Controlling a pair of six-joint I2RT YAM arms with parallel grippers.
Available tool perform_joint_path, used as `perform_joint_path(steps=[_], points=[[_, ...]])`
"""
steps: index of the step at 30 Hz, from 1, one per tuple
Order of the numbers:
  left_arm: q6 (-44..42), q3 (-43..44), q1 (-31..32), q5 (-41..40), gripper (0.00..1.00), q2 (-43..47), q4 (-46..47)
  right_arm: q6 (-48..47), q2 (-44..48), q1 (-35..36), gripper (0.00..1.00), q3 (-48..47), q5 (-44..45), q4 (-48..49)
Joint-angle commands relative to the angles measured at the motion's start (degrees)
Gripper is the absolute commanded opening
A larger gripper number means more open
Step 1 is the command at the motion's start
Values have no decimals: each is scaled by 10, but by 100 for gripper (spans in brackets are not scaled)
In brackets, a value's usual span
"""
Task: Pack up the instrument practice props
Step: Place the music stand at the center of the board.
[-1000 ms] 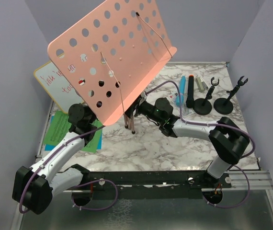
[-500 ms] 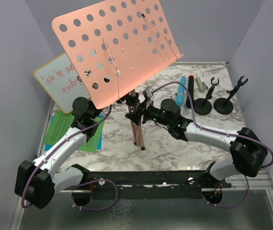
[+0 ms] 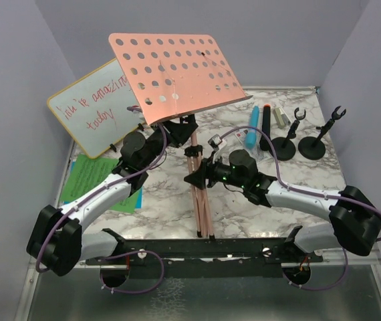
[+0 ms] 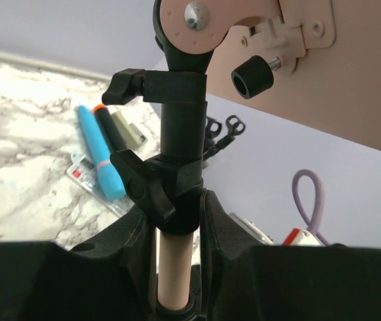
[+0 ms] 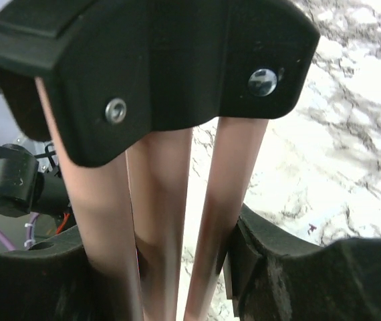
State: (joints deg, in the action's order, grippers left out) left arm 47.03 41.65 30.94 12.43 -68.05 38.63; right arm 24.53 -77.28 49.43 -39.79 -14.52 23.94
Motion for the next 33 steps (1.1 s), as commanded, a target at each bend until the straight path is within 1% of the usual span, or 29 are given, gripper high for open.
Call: perform_joint_path(steps=[1,6,9,12,19,24,28,33], points=[[28,-3,16,3,0,-32,47,23,14,3,27,22,23,99],[18,-3,17,-11,0,-80,48,36,-17,3,23,36,58,109],[9,9,17,-2,0,-117,49,51,-32,3,19,46,91,130],[4,18,17,8,0,-151,49,53,-48,3,18,48,107,141],[2,17,8,30,0,-221,48,66,-116,3,18,37,107,174],[-12,9,-2,41,0,-252,45,77,-164,2,18,27,94,197],[-29,26,-6,54,0,-286,37,90,-194,-1,18,27,98,218],[-36,50,-10,73,0,-333,31,96,-213,-11,18,34,116,218]])
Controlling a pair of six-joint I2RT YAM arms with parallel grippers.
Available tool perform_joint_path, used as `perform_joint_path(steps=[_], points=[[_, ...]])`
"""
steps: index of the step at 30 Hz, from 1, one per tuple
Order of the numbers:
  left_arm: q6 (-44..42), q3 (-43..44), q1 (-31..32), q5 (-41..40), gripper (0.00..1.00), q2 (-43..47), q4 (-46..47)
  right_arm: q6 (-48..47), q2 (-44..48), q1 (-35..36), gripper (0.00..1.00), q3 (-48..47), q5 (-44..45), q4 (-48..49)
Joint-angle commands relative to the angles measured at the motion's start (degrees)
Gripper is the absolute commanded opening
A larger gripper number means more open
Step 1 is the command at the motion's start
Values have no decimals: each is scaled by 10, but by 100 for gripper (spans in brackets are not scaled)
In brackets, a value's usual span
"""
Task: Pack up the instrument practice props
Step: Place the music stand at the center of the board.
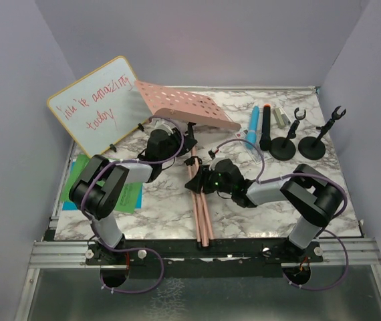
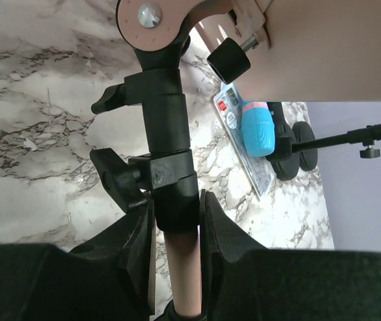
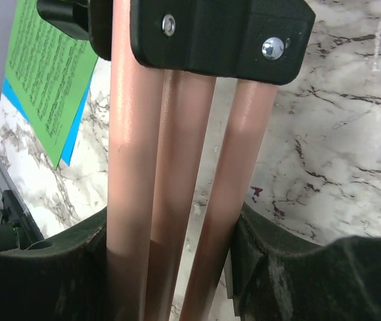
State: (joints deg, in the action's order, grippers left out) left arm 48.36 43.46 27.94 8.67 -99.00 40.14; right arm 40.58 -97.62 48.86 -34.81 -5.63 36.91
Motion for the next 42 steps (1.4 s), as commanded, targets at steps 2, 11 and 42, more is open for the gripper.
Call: perform_joint_path(steps=[2,11,42], points=[[-49,42,20,122,0,-46,16,-57,-15,-12,18,-5,38,90],[-33,68,29,122,7,-100,17,-26,-36,-27,23,18,43,96],[38,-24,-18,79,60,-14,29,57,-60,-27,10,-4,142,12]])
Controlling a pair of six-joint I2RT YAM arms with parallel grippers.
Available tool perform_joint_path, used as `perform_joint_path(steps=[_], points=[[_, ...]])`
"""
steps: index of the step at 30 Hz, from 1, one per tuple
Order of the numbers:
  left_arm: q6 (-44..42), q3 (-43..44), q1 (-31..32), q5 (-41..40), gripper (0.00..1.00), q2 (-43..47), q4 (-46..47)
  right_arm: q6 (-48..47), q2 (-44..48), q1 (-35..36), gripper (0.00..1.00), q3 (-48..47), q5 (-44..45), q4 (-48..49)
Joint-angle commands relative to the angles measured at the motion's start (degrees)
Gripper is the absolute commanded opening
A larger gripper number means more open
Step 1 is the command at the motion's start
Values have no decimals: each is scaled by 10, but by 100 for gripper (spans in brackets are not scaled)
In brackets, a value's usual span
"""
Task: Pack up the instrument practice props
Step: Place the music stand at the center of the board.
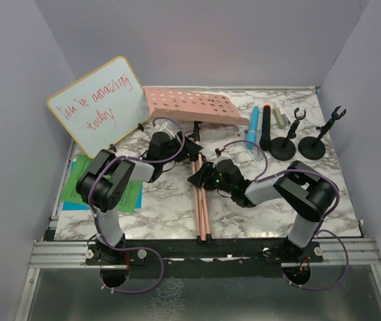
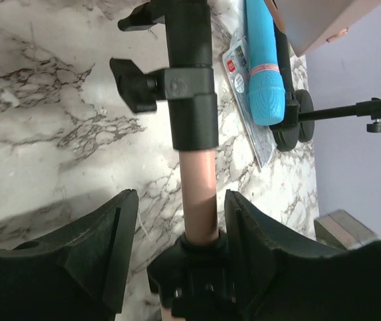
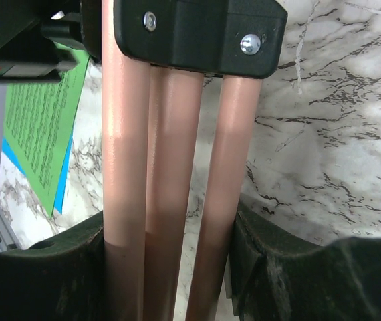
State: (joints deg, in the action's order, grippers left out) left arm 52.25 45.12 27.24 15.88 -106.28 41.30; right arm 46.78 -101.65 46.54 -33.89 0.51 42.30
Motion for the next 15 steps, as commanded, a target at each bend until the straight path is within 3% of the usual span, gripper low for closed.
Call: perform_joint_path(steps=[1,10,15], points=[[-1,-52,-15,4,61,73,18,-5,-20,-4,10,-13,82,-45],[2,-182,-34,-40,63,256,-27,-2,-22,-4,10,-13,84,-53],[-60,-168,-40,-101,70,439,-235,1,-23,-4,14,-27,93,-96]])
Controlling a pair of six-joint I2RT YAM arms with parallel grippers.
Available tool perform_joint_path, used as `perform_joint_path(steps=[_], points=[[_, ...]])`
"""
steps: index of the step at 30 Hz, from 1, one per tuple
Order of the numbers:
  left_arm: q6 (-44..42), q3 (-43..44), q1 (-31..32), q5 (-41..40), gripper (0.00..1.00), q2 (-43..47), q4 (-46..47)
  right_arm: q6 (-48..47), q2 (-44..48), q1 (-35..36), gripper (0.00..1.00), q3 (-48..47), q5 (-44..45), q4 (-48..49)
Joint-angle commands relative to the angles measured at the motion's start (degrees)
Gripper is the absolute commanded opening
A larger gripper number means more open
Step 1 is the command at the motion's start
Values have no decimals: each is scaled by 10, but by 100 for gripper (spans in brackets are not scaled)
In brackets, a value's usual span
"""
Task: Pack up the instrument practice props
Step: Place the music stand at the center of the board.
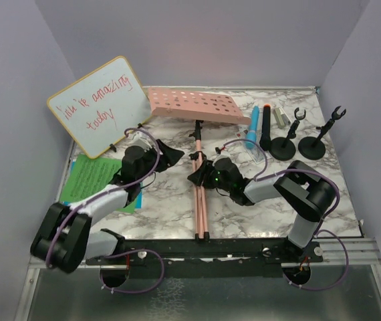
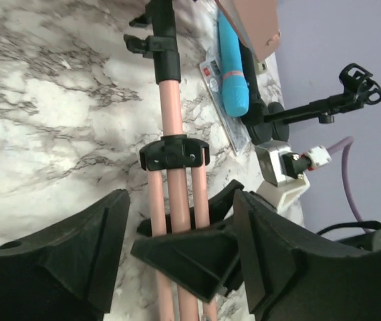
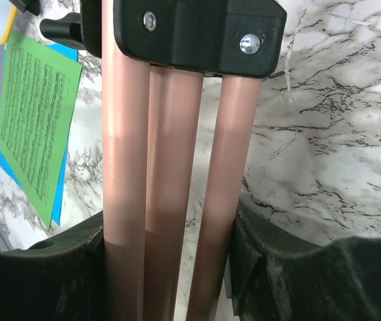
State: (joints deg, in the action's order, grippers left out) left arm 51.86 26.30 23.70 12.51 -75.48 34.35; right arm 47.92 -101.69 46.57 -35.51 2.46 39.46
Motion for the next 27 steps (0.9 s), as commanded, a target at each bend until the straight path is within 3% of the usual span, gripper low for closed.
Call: perform_joint_path(steps=[1,5,10,16,21,27], points=[[-80,38,-5,-95,71,171,-221,-10,-23,-4,16,-13,75,-75],[-179,110,-6,-201,82,328,-411,-7,-24,-4,23,-14,81,-91],[-293,169,-7,-320,92,441,-512,-3,-28,-4,32,-20,96,-119],[-372,136,-7,-413,92,501,-498,-1,-29,-5,38,-34,123,-169],[-398,119,-7,-429,92,526,-496,-9,-20,-4,50,-39,156,-223],[-409,109,-7,-446,92,559,-495,-8,-26,-4,61,-64,137,-299]])
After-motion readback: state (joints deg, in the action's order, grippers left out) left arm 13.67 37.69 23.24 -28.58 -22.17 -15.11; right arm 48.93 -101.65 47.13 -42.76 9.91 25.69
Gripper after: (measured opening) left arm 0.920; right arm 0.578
